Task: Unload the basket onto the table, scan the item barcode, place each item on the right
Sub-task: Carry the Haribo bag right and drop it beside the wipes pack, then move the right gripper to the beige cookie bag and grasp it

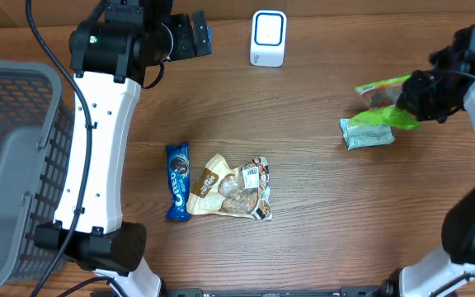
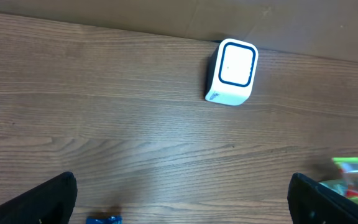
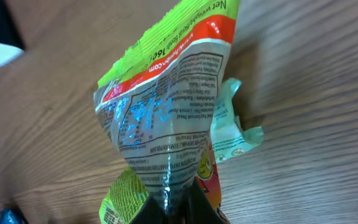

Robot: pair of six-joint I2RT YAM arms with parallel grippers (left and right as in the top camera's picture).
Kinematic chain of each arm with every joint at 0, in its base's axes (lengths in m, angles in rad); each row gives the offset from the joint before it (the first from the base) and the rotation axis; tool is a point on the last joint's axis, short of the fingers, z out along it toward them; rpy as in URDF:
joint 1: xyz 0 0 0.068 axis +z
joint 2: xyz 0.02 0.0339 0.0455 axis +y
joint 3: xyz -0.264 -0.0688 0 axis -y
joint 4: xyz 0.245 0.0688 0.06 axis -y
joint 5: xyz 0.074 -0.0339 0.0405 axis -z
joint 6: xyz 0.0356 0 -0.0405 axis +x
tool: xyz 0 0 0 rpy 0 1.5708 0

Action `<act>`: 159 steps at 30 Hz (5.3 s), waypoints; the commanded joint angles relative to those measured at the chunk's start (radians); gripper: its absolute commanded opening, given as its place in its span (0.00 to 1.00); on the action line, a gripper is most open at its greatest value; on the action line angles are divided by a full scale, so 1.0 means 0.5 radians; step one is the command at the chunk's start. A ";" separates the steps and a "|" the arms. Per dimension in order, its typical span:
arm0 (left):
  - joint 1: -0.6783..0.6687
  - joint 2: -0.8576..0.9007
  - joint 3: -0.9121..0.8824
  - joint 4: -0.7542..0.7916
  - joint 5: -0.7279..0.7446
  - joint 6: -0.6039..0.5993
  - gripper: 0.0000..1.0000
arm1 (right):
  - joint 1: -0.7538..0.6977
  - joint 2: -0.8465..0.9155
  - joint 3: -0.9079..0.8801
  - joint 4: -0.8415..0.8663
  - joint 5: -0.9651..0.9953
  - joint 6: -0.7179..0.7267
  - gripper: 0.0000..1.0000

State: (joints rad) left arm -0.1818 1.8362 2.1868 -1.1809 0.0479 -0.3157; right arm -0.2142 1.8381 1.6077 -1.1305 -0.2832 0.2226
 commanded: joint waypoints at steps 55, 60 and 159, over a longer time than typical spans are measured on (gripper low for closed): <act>-0.004 -0.050 0.037 0.006 0.008 -0.020 1.00 | -0.010 0.206 0.078 -0.140 0.015 -0.023 0.50; -0.004 -0.050 0.037 0.006 0.007 -0.020 1.00 | 0.028 0.203 0.468 -0.436 -0.105 -0.241 0.60; -0.004 -0.050 0.037 0.006 0.007 -0.020 1.00 | 1.371 0.449 -0.559 1.028 0.515 0.680 0.69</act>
State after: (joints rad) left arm -0.1814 1.8362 2.1868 -1.1812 0.0483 -0.3153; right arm 0.4633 2.0239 1.3388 -0.6128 -0.1062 0.6247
